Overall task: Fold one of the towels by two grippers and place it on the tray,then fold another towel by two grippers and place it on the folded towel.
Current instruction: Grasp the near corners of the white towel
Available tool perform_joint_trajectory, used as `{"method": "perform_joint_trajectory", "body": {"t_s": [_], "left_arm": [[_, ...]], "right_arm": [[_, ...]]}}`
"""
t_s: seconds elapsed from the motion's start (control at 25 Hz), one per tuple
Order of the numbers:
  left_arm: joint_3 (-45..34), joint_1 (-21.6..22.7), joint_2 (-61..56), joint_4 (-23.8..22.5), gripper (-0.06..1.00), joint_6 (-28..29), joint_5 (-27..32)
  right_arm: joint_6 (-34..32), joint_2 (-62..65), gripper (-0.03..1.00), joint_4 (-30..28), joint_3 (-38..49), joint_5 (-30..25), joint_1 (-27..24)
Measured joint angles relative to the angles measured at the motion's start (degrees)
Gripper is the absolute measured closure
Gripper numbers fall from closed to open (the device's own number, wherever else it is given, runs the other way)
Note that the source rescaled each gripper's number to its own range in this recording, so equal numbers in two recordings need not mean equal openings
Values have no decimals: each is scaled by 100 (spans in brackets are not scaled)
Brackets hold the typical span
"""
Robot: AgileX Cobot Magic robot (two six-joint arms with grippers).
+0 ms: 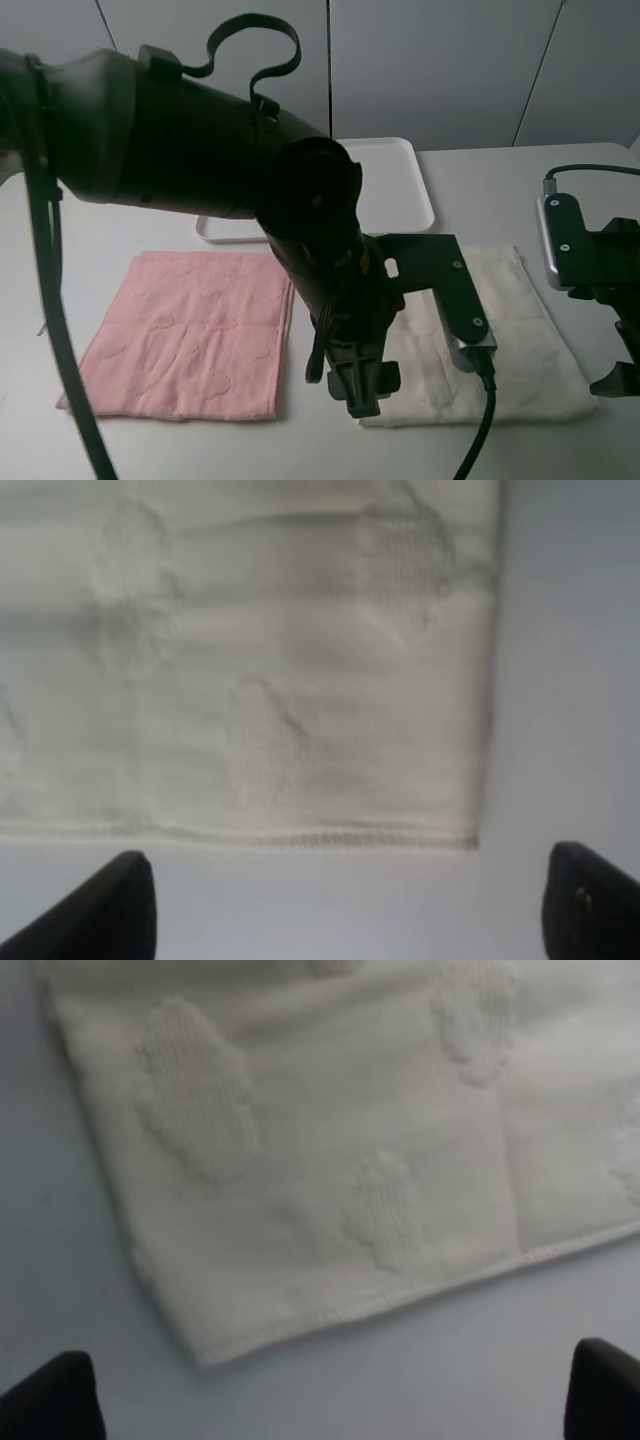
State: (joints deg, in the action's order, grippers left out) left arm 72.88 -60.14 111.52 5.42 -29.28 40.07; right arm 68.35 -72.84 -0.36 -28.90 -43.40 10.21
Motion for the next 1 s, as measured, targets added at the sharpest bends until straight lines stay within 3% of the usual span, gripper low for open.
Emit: {"method": "perform_joint_trajectory", "body": {"t_s": [0.4, 1.0], "left_arm": [[231, -459, 578, -163, -4, 60, 663], [260, -482, 887, -104, -4, 477, 500]], "right_arm": [[294, -141, -3, -197, 286, 138, 0], [426, -281, -3, -220, 343, 343, 0]]}}
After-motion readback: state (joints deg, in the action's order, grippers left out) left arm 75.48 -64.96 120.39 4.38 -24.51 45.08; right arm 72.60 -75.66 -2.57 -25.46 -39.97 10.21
